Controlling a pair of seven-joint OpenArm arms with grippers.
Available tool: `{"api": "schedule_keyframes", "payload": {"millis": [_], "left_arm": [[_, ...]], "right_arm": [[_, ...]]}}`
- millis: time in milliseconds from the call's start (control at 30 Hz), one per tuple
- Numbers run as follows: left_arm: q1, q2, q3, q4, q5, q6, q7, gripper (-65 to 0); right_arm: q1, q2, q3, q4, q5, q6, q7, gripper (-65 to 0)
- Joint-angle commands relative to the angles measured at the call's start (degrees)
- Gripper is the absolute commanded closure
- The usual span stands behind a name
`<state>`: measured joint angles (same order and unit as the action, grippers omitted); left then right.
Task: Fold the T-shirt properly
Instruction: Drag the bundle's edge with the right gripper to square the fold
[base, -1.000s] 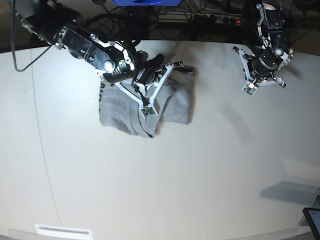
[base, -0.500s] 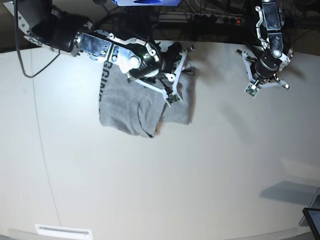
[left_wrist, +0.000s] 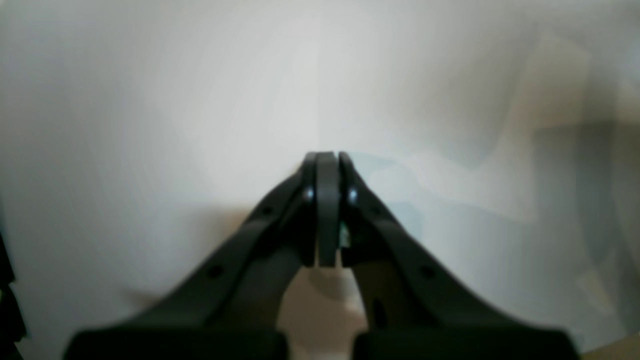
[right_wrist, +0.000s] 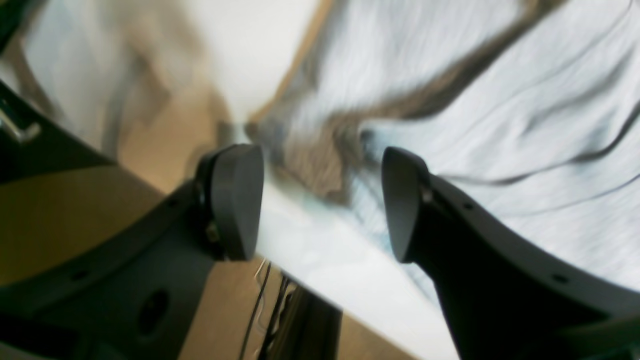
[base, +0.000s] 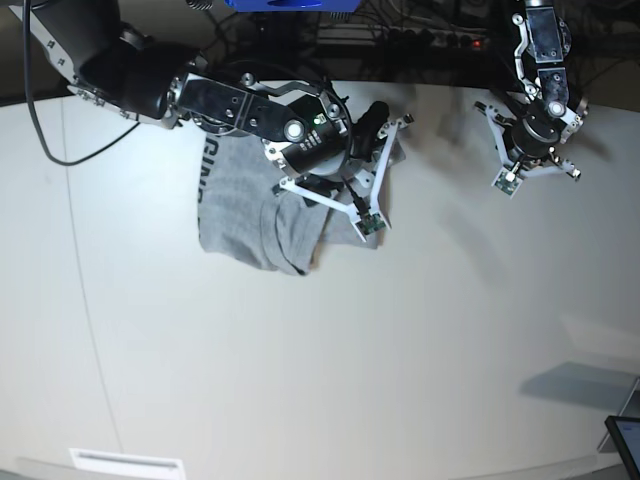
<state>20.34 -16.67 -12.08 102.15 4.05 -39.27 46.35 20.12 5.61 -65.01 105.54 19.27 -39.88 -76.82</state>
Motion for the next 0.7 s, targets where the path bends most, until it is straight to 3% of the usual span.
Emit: {"api": "schedule_keyframes", "payload": {"millis": [0, 200, 500, 533, 667], "left_arm": [[0.5, -0.3, 0.1, -0.2, 0.2, -0.7, 1.7, 0.0], [0.8, -0.3, 0.1, -0.2, 0.2, -0.7, 1.7, 0.0], [0.6, -0.3, 0.1, -0.3, 0.2, -0.7, 1.7, 0.0], [0.6, -0.2, 0.1, -0.3, 0.2, -0.7, 1.7, 0.0], [0.6, -0.2, 0.1, -0.3, 0.2, -0.7, 1.7, 0.0]], "right_arm": [[1.6, -0.4, 0.3, -1.1, -0.6, -0.1, 0.6, -37.1], [1.8, -0.7, 0.3, -9.8, -0.9, -0.1, 1.2, -37.1], [1.5, -0.5, 0.3, -10.3, -0.9, -0.1, 1.2, -35.5], [1.4, -0.6, 0.3, -10.3, -0.9, -0.1, 1.2, -31.8], [0.8, -0.6, 0.4, -9.9, -0.9, -0.1, 1.8, -2.6]]}}
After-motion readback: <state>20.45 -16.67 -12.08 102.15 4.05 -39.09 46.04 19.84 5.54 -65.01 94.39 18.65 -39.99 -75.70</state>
